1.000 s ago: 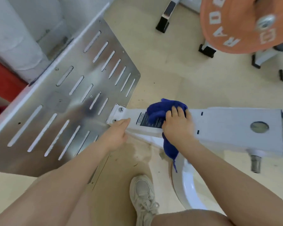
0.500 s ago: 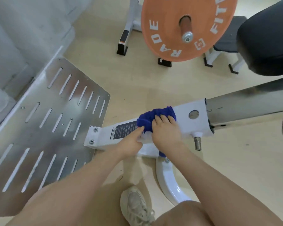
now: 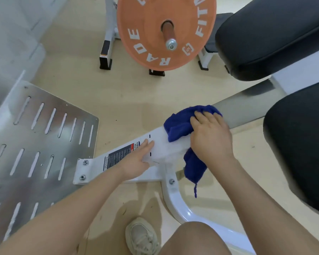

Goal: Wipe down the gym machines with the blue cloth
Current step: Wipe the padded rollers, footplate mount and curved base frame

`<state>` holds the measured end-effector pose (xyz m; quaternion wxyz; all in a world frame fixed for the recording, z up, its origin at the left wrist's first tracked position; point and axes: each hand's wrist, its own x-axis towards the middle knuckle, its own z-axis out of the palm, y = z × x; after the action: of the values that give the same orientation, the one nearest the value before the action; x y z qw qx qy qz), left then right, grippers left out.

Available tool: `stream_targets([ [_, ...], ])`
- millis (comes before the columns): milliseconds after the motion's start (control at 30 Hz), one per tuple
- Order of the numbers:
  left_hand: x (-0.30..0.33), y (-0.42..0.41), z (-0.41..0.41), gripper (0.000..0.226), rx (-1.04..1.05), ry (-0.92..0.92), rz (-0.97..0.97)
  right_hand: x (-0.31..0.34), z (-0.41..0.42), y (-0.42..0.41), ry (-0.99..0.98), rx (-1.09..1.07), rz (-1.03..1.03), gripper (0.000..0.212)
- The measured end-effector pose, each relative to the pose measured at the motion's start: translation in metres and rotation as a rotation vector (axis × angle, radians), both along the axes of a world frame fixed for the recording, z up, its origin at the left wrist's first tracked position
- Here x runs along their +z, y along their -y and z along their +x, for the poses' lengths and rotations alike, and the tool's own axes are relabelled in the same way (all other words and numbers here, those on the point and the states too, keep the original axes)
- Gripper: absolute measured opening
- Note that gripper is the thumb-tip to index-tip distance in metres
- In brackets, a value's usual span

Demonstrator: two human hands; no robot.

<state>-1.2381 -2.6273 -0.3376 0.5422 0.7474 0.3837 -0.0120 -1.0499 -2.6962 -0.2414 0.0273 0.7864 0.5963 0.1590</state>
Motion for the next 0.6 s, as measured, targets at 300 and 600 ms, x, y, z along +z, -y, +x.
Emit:
stream_targets([
  [300,0.011,0.000,0.003,0.074,-0.046,-0.076,-0.011,0.000,0.000,0.006,0.038,-0.038,0.023,0.051],
  [600,0.016,-0.005,0.003,0.074,-0.049,-0.087,-0.008,-0.003,-0.001,-0.001,0.102,-0.172,0.148,0.045],
])
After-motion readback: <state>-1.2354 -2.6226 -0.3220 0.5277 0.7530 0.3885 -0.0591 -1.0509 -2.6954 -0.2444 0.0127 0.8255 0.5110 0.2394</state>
